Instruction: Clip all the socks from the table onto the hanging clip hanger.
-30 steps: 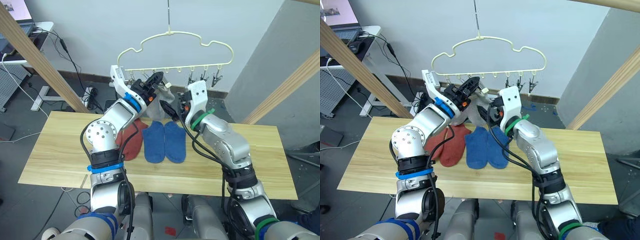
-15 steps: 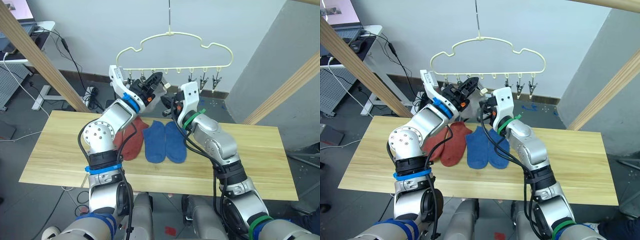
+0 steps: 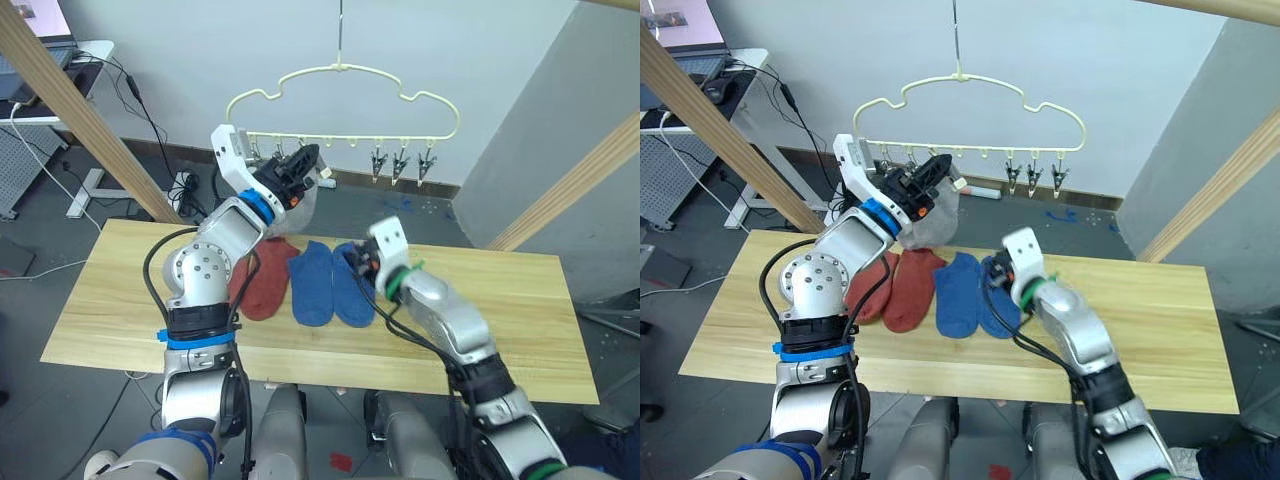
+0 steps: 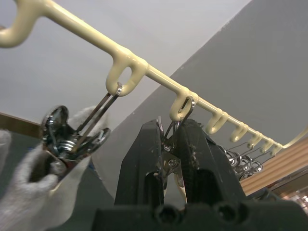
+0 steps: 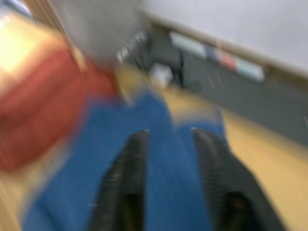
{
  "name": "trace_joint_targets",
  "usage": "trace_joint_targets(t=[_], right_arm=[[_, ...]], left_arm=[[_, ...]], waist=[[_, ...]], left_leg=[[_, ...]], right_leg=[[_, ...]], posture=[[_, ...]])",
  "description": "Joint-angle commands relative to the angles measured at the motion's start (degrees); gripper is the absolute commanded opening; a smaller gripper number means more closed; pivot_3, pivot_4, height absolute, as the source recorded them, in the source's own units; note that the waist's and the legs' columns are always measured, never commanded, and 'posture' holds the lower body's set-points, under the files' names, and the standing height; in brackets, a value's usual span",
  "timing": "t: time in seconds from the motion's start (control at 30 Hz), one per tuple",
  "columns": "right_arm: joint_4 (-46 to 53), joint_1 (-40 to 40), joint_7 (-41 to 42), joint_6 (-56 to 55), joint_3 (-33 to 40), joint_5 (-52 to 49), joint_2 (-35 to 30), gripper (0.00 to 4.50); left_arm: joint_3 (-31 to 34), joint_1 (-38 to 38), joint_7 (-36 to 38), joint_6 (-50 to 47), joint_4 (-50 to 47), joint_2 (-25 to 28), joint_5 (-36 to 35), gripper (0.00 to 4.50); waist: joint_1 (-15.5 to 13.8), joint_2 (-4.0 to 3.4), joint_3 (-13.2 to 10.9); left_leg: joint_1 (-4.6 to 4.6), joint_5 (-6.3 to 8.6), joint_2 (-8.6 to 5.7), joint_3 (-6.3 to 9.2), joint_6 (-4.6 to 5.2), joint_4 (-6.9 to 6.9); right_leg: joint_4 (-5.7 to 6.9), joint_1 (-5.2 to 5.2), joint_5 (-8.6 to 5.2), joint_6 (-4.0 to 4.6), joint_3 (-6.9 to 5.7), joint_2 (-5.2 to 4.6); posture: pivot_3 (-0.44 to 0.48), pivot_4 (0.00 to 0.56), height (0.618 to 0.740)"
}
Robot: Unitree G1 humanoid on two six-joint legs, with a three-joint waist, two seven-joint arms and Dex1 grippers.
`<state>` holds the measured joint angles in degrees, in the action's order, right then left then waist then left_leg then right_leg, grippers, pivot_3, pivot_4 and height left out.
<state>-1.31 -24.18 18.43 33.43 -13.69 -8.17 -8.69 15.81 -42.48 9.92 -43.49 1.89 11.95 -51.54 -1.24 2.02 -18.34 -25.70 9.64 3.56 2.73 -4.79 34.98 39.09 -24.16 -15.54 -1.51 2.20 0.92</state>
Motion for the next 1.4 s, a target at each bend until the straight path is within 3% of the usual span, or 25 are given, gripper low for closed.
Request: trace_joint_targets(t=[0.03, 0.17, 0.5, 0.7, 0.83, 1.17, 1.4], right_arm=[[-0.2, -0.8, 0.4, -1.4, -1.8, 1.8, 0.8, 3.01], [-6.4, -3.6, 0.3, -3.0, -2.6, 4.3, 1.9, 4.4], [-28.5, -10.6, -0.5, -8.1, -4.8, 11.4, 3.8, 4.46], [-30.7, -8.6, 1.3, -7.2, -2.8, 10.5, 4.2, 4.46], [-27.9, -6.0, 2.3, -6.2, -1.8, 10.3, 3.7, 3.61], [-16.6, 0.7, 4.8, -4.5, -0.6, 10.9, -0.5, 0.14], [3.1, 3.4, 7.8, -1.4, 0.5, 7.3, -1.5, 0.02]], left_arm=[[-0.2, 0.2, 1.7, -0.8, -0.1, 1.1, 0.7, 0.17], [-0.1, 0.1, 2.1, -1.2, 0.0, 1.5, 1.0, 0.17], [-0.2, 1.0, 1.5, -2.2, -2.1, 0.9, 0.5, 0.17], [0.3, 2.2, 0.8, -3.1, -3.9, 0.8, 0.1, 0.17], [0.6, 2.6, 0.6, -3.3, -4.3, 0.9, 0.0, 0.17], [1.1, 2.4, 1.3, -4.4, -3.9, 1.3, -0.6, 0.17], [3.4, 0.8, 0.6, -7.3, -1.9, 1.4, -4.2, 0.17]], waist=[[0.3, 0.0, 0.0], [0.3, 0.0, 0.0], [-0.2, 0.01, 0.0], [-0.2, 0.01, 0.0], [-0.2, 0.01, 0.0], [-0.2, 0.02, 0.0], [-0.2, 0.02, 0.0]], left_leg=[[0.06, 0.0, 0.04, -0.02, 0.0, -0.01], [0.17, -0.02, 0.12, 0.0, -0.01, -0.03], [0.14, -0.01, -0.01, -0.13, 0.0, -0.07], [0.22, -0.02, 0.01, -0.07, -0.01, -0.06], [0.6, 0.0, 0.0, -0.06, 0.0, -0.08], [0.82, 0.0, -0.01, -0.07, 0.0, -0.11], [0.76, 0.0, -0.01, -0.1, -0.01, -0.15]], right_leg=[[0.04, 0.0, -0.01, -0.02, 0.02, 0.03], [0.17, 0.02, -0.02, -0.04, 0.02, 0.13], [-0.01, 0.06, 0.02, 0.02, 0.1, 0.01], [0.03, 0.14, 0.0, -0.02, 0.05, 0.01], [-0.07, 0.56, -0.02, -0.05, 0.06, 0.0], [-0.1, 0.76, -0.03, -0.06, 0.08, 0.0], [-0.14, 0.68, -0.03, -0.07, 0.11, 0.0]], posture=[[0.145, 0.322, 0.74], [0.145, 0.322, 0.74], [0.174, 0.319, 0.74], [0.187, 0.318, 0.74], [0.19, 0.315, 0.74], [0.179, 0.312, 0.74], [0.171, 0.319, 0.74]])
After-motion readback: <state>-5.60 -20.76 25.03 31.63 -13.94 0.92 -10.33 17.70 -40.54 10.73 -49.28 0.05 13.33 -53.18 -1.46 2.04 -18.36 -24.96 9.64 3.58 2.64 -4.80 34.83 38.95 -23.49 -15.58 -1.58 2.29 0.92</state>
